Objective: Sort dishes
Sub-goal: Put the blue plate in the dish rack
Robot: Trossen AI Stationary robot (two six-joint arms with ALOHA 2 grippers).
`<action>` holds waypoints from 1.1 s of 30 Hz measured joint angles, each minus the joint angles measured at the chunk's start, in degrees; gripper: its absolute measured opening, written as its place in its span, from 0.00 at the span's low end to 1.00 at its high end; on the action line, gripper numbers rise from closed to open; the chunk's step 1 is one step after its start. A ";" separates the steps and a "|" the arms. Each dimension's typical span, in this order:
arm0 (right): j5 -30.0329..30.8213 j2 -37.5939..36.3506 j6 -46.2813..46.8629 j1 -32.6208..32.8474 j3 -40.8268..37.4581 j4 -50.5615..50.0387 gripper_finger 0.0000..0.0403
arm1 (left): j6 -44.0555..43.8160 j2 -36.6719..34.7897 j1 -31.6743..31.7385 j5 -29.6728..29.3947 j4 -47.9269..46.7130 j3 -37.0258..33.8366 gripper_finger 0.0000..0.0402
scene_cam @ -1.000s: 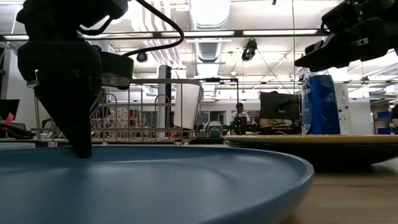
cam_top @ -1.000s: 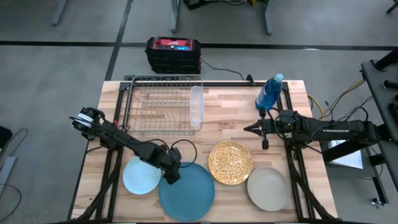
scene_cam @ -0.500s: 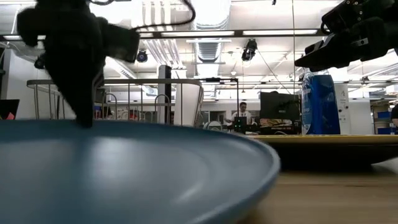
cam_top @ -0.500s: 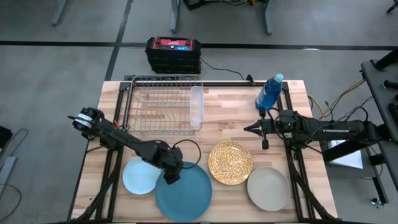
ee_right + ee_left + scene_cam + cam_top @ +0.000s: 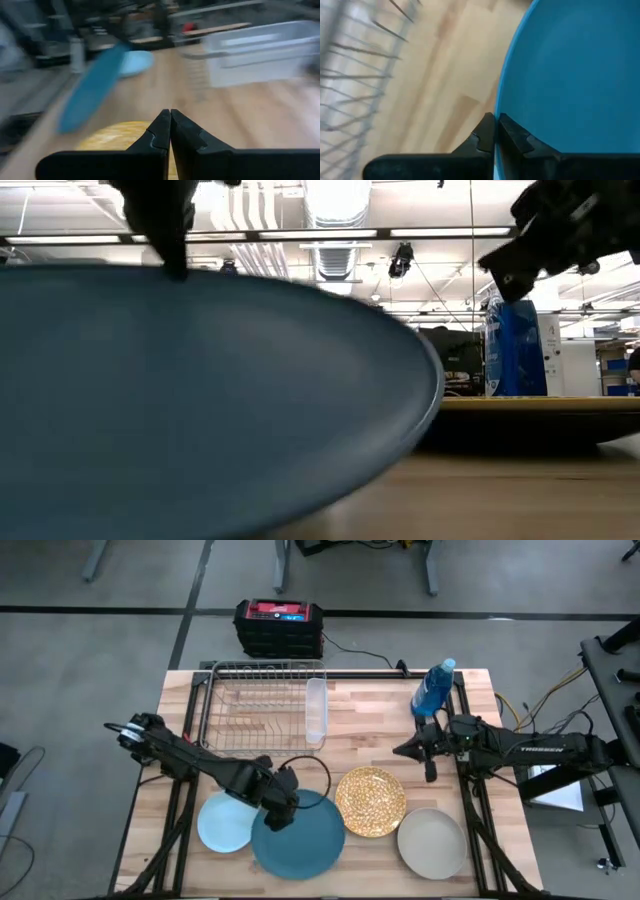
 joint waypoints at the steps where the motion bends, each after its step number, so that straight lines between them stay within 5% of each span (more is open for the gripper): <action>1: -2.30 0.07 1.09 0.15 0.47 -0.23 0.01 | 0.00 0.08 -0.04 -1.38 -1.23 1.32 0.00; 15: 0.84 17.83 2.98 4.85 7.66 3.59 0.04 | 1.18 0.32 -0.11 -10.71 -4.90 7.10 0.00; 33: 1.12 38.66 5.44 11.07 20.21 6.50 0.45 | 0.07 2.01 -1.96 -17.26 -8.36 7.76 0.00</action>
